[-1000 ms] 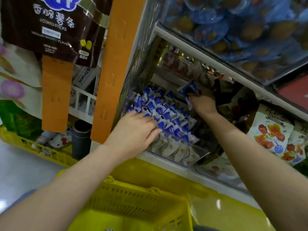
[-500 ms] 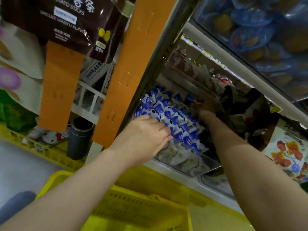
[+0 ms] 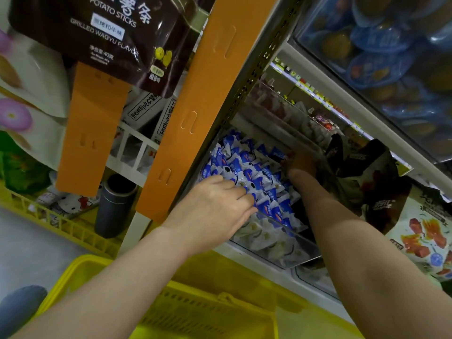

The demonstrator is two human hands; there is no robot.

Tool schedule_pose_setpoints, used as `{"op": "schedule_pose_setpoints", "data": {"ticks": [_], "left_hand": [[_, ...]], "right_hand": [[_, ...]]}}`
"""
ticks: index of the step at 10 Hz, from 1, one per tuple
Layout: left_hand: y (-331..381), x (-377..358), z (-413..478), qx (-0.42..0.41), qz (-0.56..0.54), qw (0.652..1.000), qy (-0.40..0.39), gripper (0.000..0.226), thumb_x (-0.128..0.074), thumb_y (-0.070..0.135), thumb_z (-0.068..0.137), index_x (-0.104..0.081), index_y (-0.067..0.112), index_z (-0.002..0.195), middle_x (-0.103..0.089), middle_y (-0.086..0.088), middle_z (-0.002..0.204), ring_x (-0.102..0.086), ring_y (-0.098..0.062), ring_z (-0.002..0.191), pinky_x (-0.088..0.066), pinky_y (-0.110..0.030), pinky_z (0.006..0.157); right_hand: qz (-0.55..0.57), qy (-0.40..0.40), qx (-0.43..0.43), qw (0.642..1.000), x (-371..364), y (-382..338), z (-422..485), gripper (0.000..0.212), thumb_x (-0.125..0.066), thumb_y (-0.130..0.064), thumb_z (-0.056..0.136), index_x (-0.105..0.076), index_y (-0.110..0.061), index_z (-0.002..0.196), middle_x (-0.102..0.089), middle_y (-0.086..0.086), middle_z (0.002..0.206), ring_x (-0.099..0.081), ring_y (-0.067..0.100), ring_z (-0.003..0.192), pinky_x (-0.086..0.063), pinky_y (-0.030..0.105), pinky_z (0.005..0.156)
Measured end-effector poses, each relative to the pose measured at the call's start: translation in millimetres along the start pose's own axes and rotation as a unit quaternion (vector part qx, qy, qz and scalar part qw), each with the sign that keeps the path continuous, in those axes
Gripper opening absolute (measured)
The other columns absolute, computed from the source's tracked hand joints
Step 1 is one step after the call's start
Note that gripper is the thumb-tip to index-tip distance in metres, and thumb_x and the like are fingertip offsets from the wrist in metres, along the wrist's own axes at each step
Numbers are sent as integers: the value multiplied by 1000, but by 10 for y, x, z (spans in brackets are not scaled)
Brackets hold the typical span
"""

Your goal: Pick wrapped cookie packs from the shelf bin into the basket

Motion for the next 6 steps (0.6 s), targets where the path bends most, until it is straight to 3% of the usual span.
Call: {"op": "schedule_pose_setpoints", "data": {"ticks": [1, 2, 3, 4, 5, 6], "left_hand": [[-8, 1, 5, -1, -6, 1000, -1, 37, -36, 33, 92, -69, 21, 81, -68, 7, 72, -62, -10, 64, -44, -23, 64], [-10, -5, 8, -2, 4, 1000, -4, 36, -36, 33, 93, -69, 21, 82, -68, 7, 72, -62, -11, 65, -44, -23, 64], [-8, -4, 3, 2, 2, 1000, -18, 36, -36, 33, 93, -69, 22, 83, -68, 7, 74, -62, -11, 66, -45, -24, 65], [-17, 14, 10, -1, 16, 1000, -17, 36, -37, 32, 93, -69, 21, 82, -68, 6, 73, -62, -12, 65, -45, -24, 64], [-17, 13, 2, 5, 21, 999, -41, 36, -36, 32, 93, -69, 20, 84, -68, 6, 74, -62, -13, 66, -44, -25, 65], [29, 49, 11, 35, 22, 994, -100, 40, -28, 35, 95, -65, 20, 99, -68, 5, 91, -62, -14, 83, -42, -28, 77]], "right_hand": [[8, -29, 5, 1000, 8, 22, 9, 23, -52, -12, 92, -54, -7, 114, -57, 14, 114, -57, 27, 99, -48, 36, 86], [65, -80, -2, 995, -31, 22, -37, 25, -49, -19, 95, -53, -7, 117, -55, 9, 104, -54, 15, 69, -46, 21, 57], [63, -87, 4, 994, -89, 38, -39, 30, -41, -26, 98, -52, -9, 121, -55, 14, 109, -48, 12, 65, -42, 24, 61], [80, -99, -1, 992, -66, -16, -117, 36, -33, -31, 100, -52, -7, 118, -56, 13, 97, -47, 16, 69, -42, 32, 72], [108, -95, 9, 990, -17, -77, -191, 36, -30, -33, 101, -54, -8, 109, -56, 14, 93, -45, 16, 66, -39, 29, 64], [110, -99, 43, 988, 102, -271, -437, 36, -26, -37, 101, -53, -12, 99, -57, 18, 97, -51, 24, 77, -43, 33, 74]]}}
Point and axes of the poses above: each hand's wrist, its own z-axis towards the middle knuckle, its own x-axis out of the back of the hand, y = z × x, the point moved 5 cm from there along z, towards the middle knuckle
